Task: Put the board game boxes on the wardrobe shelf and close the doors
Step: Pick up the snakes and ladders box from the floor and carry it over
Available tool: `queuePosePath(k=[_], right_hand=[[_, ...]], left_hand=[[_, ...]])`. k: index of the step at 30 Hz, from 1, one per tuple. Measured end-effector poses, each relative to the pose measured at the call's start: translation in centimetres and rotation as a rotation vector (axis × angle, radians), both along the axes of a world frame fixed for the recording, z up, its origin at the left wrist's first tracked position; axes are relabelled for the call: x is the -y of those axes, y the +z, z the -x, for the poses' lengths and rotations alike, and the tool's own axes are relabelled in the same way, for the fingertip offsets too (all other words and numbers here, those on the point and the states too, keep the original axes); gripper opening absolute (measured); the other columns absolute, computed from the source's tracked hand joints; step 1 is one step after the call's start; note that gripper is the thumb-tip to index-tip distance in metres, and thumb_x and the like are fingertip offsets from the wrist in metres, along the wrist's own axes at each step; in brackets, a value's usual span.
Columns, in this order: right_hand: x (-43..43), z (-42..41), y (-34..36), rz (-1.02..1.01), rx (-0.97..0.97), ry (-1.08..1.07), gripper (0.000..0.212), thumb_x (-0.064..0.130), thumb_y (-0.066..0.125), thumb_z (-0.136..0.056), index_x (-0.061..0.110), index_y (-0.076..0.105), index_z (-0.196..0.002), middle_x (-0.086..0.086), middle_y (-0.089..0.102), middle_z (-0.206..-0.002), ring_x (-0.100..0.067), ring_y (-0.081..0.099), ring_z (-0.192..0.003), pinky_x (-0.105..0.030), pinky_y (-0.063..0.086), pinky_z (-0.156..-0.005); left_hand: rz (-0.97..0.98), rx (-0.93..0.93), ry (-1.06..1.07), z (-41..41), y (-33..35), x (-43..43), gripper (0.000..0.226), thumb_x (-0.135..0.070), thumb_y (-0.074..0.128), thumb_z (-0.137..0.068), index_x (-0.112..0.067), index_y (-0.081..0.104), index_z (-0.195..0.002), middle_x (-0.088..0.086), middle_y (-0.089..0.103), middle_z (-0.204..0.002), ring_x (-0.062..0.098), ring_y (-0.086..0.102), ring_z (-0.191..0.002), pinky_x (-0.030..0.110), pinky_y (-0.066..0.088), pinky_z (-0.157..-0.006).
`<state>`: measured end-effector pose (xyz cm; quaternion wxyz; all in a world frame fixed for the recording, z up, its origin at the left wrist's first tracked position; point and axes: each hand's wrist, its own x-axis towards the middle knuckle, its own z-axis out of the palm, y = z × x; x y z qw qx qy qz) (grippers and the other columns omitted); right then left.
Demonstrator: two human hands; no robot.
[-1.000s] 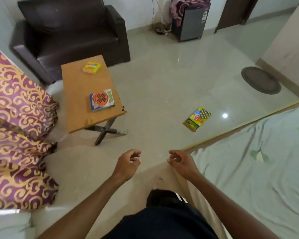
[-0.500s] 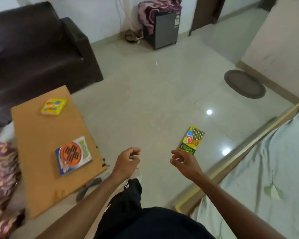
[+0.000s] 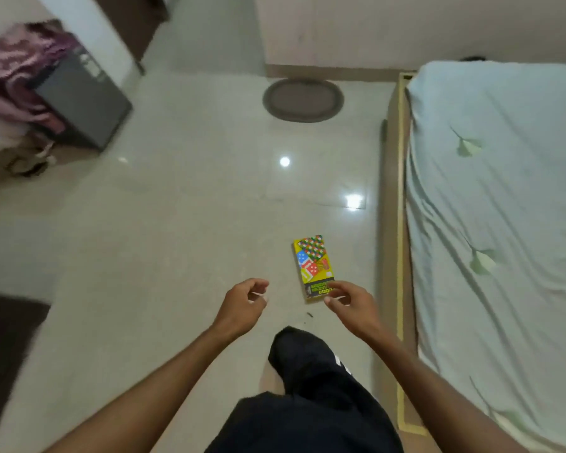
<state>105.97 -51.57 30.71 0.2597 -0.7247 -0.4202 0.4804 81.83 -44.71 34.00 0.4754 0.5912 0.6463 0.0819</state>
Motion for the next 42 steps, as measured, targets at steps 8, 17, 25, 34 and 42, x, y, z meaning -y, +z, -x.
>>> queuePosePath(k=[8,17,25,34,42], right_hand=[[-9.1,-1.2,-9.2,0.141,-0.096,-0.512,0.038,0.021,0.073,-0.079,0.018,0.066,-0.116,0.002,0.069,-0.091,-0.015,0.066,-0.078,-0.03,0.054,-0.078],[-17.9,4.3,-35.9,0.435,-0.25,-0.924,0.045,0.03,0.068,-0.082,0.027,0.058,-0.126,0.004,0.065,-0.107,-0.017,0.063,-0.099,-0.033,0.051,-0.088],[-22.9,9.3,-60.3,0.513,-0.234,-1.089,0.059,0.025,0.07,-0.077,0.02,0.053,-0.133,-0.009,0.059,-0.13,-0.029,0.052,-0.122,-0.044,0.045,-0.101],[-23.3,11.5,-69.4,0.388,0.001,-1.33,0.04,0.011,0.071,-0.072,0.017,0.067,-0.112,-0.006,0.062,-0.105,-0.027,0.055,-0.104,-0.025,0.039,-0.089],[-21.8,8.0,-67.3,0.177,0.239,-1.385,0.043,0.003,0.063,-0.067,0.014,0.065,-0.109,-0.007,0.056,-0.114,-0.021,0.051,-0.111,-0.012,0.032,-0.101]], left_hand=[[0.062,-0.239,-0.629,-9.1,-7.7,-19.2,0.034,-0.02,0.06,-0.086,-0.022,0.063,-0.12,-0.005,0.066,-0.111,0.013,0.064,-0.093,0.034,0.053,-0.09],[0.132,-0.389,-1.307,-21.3,-35.3,-32.4,0.042,-0.019,0.056,-0.087,-0.017,0.059,-0.128,0.003,0.063,-0.127,0.023,0.061,-0.112,0.039,0.05,-0.096],[0.039,-0.418,-1.637,-23.7,-58.7,-35.0,0.053,-0.022,0.057,-0.082,-0.016,0.053,-0.135,0.012,0.055,-0.139,0.033,0.051,-0.126,0.039,0.043,-0.098],[-0.352,-0.419,-1.99,-23.6,-70.7,-34.9,0.078,-0.023,0.066,-0.073,-0.019,0.034,-0.144,0.007,0.028,-0.156,0.033,0.026,-0.142,0.051,0.024,-0.113],[0.238,-0.639,-1.423,-19.2,-70.3,-36.5,0.061,-0.031,0.063,-0.079,-0.012,0.042,-0.133,0.016,0.058,-0.127,0.035,0.056,-0.116,0.041,0.048,-0.094]])
